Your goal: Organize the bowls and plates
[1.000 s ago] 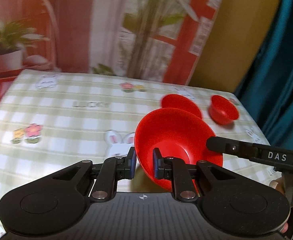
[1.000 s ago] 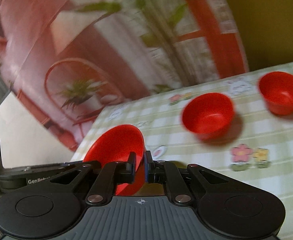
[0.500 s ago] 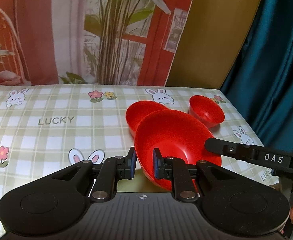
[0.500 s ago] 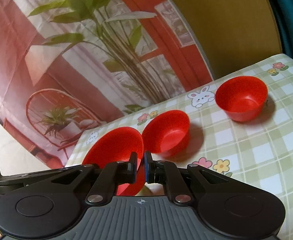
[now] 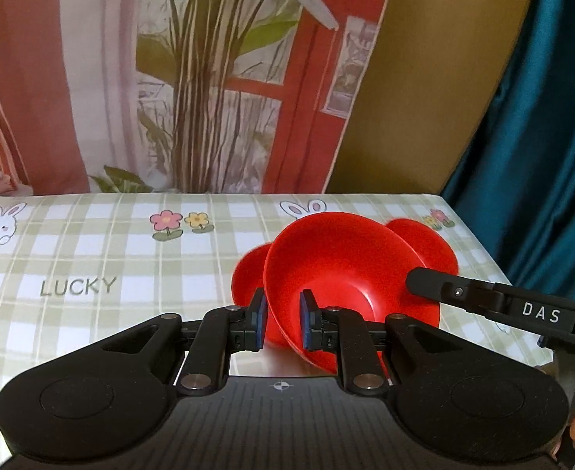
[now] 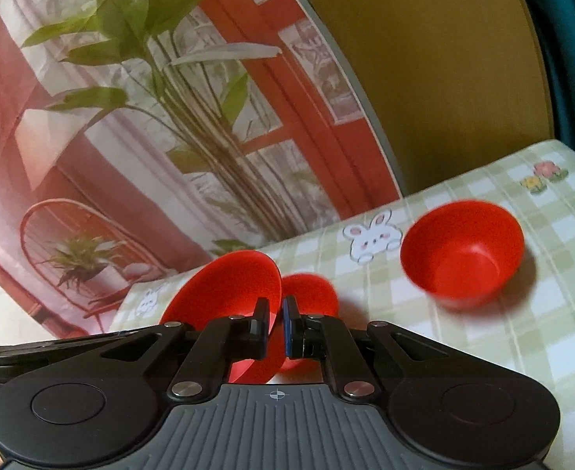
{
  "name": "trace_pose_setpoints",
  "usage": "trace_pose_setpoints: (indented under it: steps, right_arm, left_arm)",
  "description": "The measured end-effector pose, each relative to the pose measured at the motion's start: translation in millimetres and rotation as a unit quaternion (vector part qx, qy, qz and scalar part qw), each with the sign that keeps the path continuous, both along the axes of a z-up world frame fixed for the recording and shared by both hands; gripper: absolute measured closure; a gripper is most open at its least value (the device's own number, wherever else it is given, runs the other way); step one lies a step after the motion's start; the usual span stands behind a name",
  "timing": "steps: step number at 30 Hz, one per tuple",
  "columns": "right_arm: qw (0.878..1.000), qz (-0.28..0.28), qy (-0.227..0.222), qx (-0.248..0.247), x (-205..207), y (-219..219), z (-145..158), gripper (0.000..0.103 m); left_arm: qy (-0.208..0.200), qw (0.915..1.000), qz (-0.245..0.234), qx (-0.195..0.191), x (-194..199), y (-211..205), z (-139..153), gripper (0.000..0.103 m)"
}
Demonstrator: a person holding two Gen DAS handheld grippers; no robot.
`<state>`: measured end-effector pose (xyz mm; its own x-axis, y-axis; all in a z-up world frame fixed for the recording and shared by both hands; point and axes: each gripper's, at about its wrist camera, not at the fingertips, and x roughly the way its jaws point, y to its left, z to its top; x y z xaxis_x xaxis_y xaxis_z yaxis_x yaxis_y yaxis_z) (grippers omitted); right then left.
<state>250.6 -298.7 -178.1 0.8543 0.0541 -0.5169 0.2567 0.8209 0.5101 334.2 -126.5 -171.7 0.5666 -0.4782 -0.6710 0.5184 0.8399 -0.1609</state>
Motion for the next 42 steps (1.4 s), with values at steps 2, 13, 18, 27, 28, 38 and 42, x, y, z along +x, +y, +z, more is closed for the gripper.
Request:
trace_pose_setpoints:
  steps: [2,13,18,27,28,38,42]
  right_arm:
    - [1.000,0.000,0.002,-0.007,9.4,-3.4,-3.6,0.095]
    - [0.999,0.013,0.040,-0.025,43.7,-9.1,-31.5,0.095]
    - [0.999,0.013,0.047,-0.024,44.9,-10.7,-37.9,0.095]
    - [0.998,0.006,0.058,-0.031,43.2,-14.9,-38.8,0.094]
    - [0.998,0.006,0.057,-0.033,41.5,-15.5,-37.2,0.094]
    - [0.997,-0.021,0.035,-0.069,11.3,-38.9,-17.3,0.094]
    - [0.994,-0.043,0.042,-0.087,-0.9,-58.7,-20.9,0.094]
  left_arm:
    - [-0.001,1.0000,0.004,0.002,10.1,-6.0,-4.7,0.085]
    - [0.001,0.9992,0.020,0.036,38.5,-22.9,-37.6,0.085]
    - [-0.001,0.9986,0.016,0.050,41.6,-28.0,-44.3,0.085]
    - [-0.009,0.9976,0.013,0.068,42.9,-30.5,-45.1,0.075]
    - [-0.008,0.9975,0.015,0.068,42.8,-29.8,-44.2,0.068]
    - [-0.027,0.9984,0.026,0.043,31.3,-37.4,-22.7,0.066]
    - [-0.045,0.9988,0.020,0.006,22.2,-51.0,-14.2,0.055]
